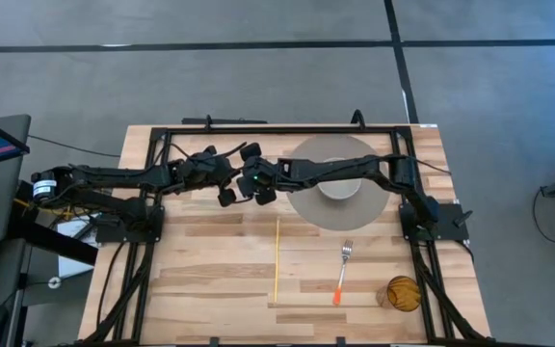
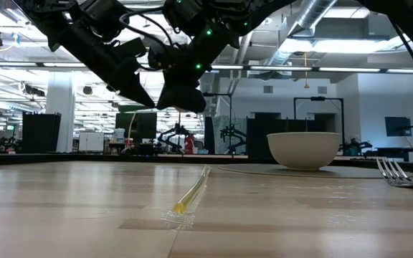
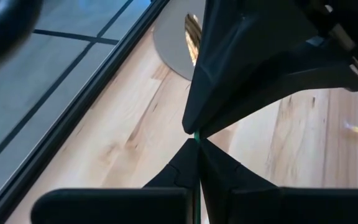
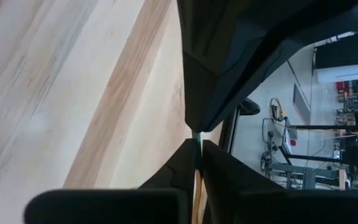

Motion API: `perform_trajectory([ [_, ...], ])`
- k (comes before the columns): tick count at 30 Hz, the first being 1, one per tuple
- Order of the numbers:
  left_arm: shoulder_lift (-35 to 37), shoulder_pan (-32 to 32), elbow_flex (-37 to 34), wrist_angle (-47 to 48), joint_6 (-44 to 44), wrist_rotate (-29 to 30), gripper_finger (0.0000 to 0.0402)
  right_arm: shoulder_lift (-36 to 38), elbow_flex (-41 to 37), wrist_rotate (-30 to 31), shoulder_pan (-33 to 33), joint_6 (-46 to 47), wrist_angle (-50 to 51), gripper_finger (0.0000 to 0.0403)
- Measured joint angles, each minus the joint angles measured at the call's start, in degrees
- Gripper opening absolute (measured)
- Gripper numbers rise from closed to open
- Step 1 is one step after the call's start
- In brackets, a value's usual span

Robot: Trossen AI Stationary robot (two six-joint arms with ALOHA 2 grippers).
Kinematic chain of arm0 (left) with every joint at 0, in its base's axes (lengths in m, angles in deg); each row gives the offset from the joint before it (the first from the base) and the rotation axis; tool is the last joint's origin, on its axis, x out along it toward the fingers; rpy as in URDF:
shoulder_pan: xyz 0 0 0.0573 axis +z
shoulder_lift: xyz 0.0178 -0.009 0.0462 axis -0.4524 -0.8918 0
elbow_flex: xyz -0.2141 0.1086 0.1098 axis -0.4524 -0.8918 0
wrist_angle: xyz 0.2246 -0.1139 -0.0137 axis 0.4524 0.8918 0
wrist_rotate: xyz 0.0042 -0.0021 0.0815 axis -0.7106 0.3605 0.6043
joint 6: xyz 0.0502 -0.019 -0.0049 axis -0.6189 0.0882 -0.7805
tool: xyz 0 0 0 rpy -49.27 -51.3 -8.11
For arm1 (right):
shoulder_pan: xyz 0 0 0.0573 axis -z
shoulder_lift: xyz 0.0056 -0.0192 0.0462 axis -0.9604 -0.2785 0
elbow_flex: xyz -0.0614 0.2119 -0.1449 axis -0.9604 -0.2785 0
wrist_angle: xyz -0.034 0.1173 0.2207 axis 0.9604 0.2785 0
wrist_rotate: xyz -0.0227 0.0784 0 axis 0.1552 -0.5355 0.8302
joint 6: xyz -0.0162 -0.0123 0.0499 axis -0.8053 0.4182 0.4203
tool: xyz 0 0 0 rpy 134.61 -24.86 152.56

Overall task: Pick & Place Utensil
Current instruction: Put the green spoon into the gray bowl on the gray mat

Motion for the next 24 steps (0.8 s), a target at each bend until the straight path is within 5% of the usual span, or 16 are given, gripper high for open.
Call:
perform_trajectory([
  [24, 0.07, -0.28, 0.0, -1.49, -1.71, -2.09, 0.0004, 0.0, -0.07, -2.04, 0.65, 0.55, -1.0, 0.0055],
])
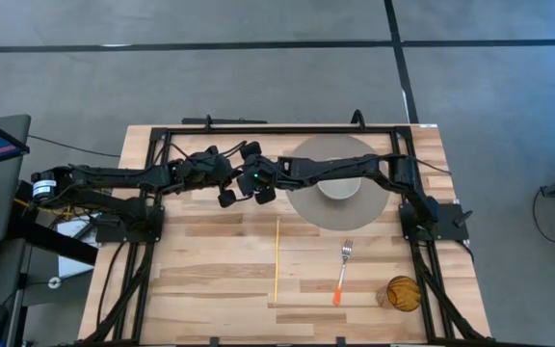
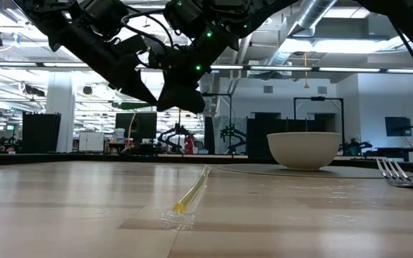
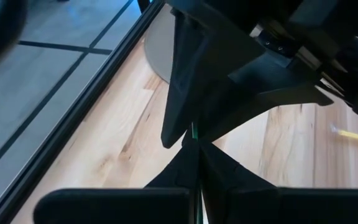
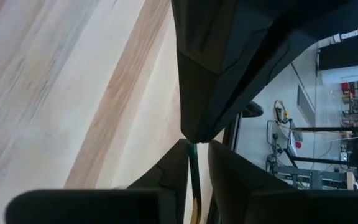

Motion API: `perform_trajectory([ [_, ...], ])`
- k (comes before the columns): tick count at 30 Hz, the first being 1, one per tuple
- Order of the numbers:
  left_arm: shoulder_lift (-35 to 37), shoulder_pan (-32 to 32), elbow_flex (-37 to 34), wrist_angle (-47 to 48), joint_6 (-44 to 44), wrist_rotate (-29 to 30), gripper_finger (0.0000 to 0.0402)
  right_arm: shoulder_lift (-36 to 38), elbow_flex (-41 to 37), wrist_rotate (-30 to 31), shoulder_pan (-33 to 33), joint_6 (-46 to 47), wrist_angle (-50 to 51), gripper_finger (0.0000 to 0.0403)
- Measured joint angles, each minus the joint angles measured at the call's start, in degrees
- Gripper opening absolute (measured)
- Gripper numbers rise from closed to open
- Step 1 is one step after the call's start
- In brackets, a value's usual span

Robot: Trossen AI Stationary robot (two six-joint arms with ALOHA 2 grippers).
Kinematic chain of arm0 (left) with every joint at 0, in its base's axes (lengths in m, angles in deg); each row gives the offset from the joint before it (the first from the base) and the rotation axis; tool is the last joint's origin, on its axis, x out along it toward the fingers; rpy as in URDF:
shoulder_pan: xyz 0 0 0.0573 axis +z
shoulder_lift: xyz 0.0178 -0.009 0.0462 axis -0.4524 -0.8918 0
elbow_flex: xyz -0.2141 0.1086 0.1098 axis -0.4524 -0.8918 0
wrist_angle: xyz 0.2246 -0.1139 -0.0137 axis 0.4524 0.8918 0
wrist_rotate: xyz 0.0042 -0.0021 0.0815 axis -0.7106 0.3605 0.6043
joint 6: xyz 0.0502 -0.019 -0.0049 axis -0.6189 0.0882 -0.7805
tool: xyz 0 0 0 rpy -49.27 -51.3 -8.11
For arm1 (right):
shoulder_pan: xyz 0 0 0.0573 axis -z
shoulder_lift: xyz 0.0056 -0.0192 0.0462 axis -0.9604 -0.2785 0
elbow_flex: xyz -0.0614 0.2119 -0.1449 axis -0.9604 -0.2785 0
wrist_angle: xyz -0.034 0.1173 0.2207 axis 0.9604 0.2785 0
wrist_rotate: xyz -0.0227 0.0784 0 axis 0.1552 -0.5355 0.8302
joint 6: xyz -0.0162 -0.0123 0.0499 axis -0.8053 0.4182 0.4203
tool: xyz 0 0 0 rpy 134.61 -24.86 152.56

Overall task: Pick & Place Utensil
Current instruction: Put the green spoon into the gray bowl on the gray mat

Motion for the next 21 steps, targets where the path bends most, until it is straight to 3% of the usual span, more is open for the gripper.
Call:
perform_trajectory([
  [7, 0.0, -0.02, 0.01, -0.26, -0.04, 0.69, 0.0007, 0.0, 0.0, 0.05, 0.02, -0.15, 0.17, 0.0006],
  [15, 0.0, -0.02, 0.0, -0.43, 0.0, 0.72, 0.0029, 0.0, 0.0, 0.05, 0.15, 0.06, 0.41, 0.0004],
  [21, -0.04, -0.03, 0.0, -0.52, 0.16, 0.63, 0.0061, 0.0, 0.07, 0.16, 0.75, 6.13, 2.19, 0.0003],
])
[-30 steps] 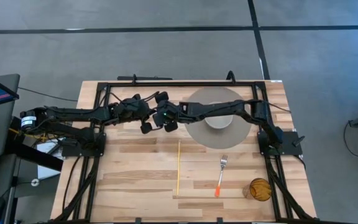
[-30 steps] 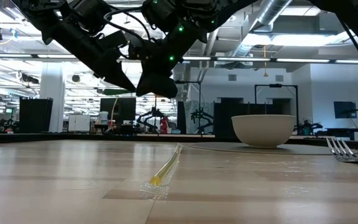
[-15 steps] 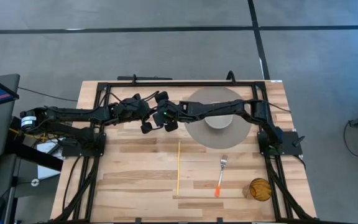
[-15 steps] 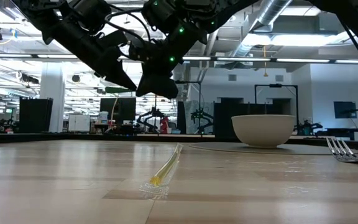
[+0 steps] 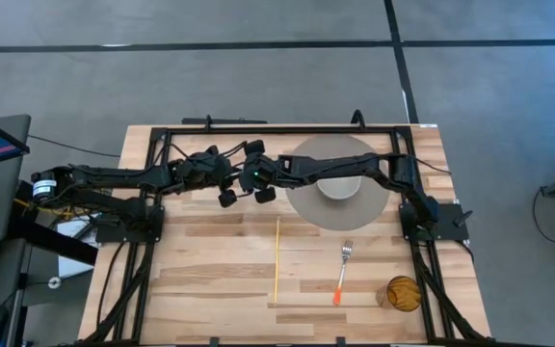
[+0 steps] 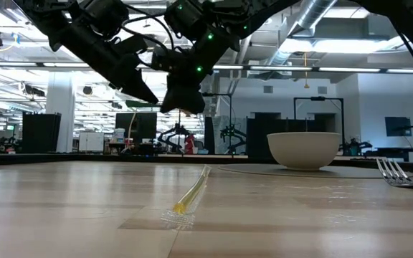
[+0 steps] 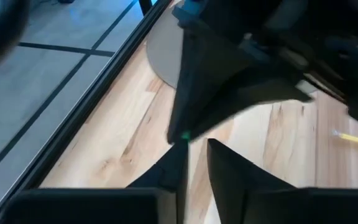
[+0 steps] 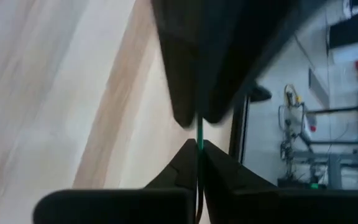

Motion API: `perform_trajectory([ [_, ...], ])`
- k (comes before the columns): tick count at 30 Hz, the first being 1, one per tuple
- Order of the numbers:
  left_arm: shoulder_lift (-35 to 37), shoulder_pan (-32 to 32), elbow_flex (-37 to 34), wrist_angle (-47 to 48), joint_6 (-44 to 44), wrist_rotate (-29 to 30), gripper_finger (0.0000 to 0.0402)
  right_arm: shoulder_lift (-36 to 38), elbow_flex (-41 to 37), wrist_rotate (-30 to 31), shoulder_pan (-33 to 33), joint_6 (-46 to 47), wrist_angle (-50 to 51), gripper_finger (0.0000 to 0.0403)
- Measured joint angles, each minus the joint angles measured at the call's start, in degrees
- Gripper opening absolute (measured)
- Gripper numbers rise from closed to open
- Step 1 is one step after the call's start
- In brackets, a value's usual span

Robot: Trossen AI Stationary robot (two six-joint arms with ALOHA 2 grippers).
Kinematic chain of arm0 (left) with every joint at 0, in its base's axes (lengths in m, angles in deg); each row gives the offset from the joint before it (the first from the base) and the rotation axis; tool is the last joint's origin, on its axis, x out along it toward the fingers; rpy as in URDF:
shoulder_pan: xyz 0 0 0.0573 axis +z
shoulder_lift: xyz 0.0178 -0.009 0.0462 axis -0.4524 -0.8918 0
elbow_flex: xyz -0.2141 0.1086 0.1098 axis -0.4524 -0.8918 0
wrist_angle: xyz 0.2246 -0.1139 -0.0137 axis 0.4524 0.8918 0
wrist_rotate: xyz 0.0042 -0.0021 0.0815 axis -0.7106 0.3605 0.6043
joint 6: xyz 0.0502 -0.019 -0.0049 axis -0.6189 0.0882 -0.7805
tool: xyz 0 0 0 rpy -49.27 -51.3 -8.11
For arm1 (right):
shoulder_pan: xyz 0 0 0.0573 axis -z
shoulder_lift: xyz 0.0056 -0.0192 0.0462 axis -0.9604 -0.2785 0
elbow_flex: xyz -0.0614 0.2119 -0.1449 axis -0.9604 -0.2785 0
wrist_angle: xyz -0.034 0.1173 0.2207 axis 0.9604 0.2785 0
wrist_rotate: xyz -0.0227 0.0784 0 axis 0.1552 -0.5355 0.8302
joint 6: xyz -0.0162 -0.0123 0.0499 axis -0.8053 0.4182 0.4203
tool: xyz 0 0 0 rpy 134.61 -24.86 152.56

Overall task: Pick & Place Utensil
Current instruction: Put the green spoon into the gray bowl on the gray mat

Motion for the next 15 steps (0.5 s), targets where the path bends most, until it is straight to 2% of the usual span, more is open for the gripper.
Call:
perform_trajectory([
  [5, 1.45, -0.06, -0.04, 0.08, 1.43, -0.12, 0.0075, 0.0, 0.02, 0.67, 1.13, 4.57, 0.76, 0.0005],
  [10, 7.05, -0.27, -0.07, 0.43, 2.49, 0.08, 0.0076, 0.02, 0.02, 1.73, 2.5, 10.0, 2.52, 0.0002],
  [12, 9.85, -0.47, -0.07, 0.35, 2.5, 0.27, 0.0076, 0.06, 0.02, 5.06, 3.02, 11.68, 2.58, 0.0002],
  [15, 13.8, -0.47, -0.07, 0.3, 2.5, 0.26, 0.0076, 0.7, 0.04, 13.27, 3.29, 13.46, 2.63, 0.0002],
])
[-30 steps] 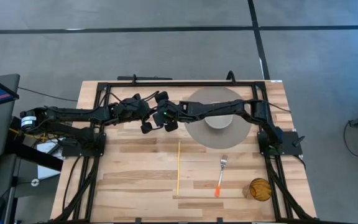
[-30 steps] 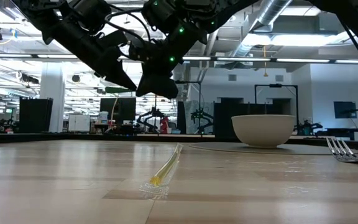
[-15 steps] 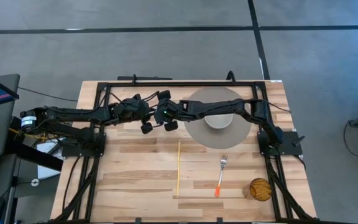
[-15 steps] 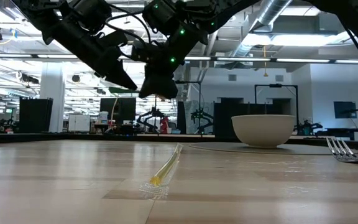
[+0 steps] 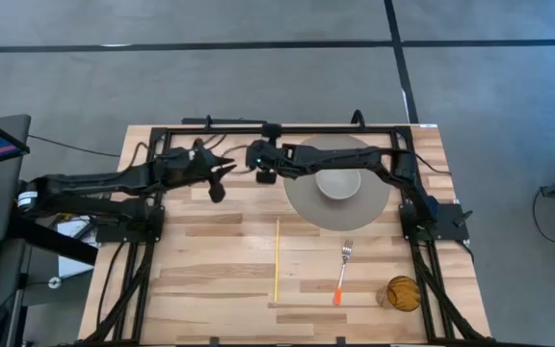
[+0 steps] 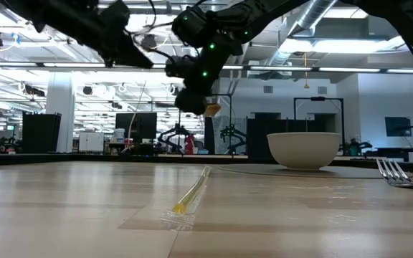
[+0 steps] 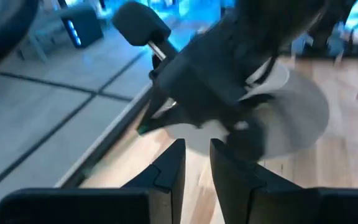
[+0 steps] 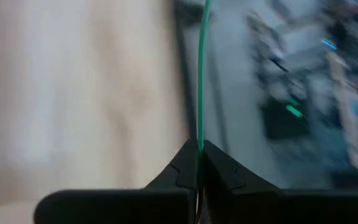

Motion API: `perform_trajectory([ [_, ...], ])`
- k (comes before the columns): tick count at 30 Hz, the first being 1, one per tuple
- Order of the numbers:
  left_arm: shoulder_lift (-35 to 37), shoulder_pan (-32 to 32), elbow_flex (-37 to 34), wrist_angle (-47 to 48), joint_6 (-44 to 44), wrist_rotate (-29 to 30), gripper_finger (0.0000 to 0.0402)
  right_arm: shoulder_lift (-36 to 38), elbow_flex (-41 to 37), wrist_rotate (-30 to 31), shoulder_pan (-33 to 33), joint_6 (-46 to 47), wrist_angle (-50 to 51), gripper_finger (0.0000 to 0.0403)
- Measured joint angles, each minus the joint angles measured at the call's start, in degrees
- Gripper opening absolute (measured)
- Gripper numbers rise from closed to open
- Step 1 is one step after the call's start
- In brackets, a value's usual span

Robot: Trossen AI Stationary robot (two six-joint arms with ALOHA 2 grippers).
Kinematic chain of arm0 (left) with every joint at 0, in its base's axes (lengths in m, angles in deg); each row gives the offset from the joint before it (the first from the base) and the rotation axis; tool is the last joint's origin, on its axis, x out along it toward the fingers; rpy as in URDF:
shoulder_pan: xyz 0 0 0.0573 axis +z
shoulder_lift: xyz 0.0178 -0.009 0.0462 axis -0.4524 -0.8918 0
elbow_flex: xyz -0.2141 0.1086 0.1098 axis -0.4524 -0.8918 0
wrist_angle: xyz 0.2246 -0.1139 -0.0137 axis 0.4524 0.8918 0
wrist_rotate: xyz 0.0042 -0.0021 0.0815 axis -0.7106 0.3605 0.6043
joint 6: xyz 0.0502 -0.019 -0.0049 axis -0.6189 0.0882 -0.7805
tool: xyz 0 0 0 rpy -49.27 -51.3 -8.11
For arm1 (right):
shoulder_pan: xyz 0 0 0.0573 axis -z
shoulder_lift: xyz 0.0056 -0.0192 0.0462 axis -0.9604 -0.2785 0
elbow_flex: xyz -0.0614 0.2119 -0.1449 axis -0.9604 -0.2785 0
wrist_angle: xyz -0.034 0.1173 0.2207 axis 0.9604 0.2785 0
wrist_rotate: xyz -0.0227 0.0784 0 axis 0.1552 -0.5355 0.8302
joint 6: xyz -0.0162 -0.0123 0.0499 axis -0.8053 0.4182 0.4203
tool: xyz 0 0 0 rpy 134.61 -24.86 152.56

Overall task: Pick & Place Utensil
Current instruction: Put the green spoon into the gray bowl on the gray mat

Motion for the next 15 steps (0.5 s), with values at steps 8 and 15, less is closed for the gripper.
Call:
perform_trajectory([
  [8, 3.55, 0.0, 0.02, 1.69, 0.0, 0.02, 0.0076, 9.54, -0.04, 15.2, -1.76, 11.38, 10.48, 0.0001],
  [15, 1.19, 0.0, 0.02, 3.72, 0.0, 0.13, 0.0076, 22.4, -3.23, 16.34, -2.35, 26.7, 21.94, 0.0001],
])
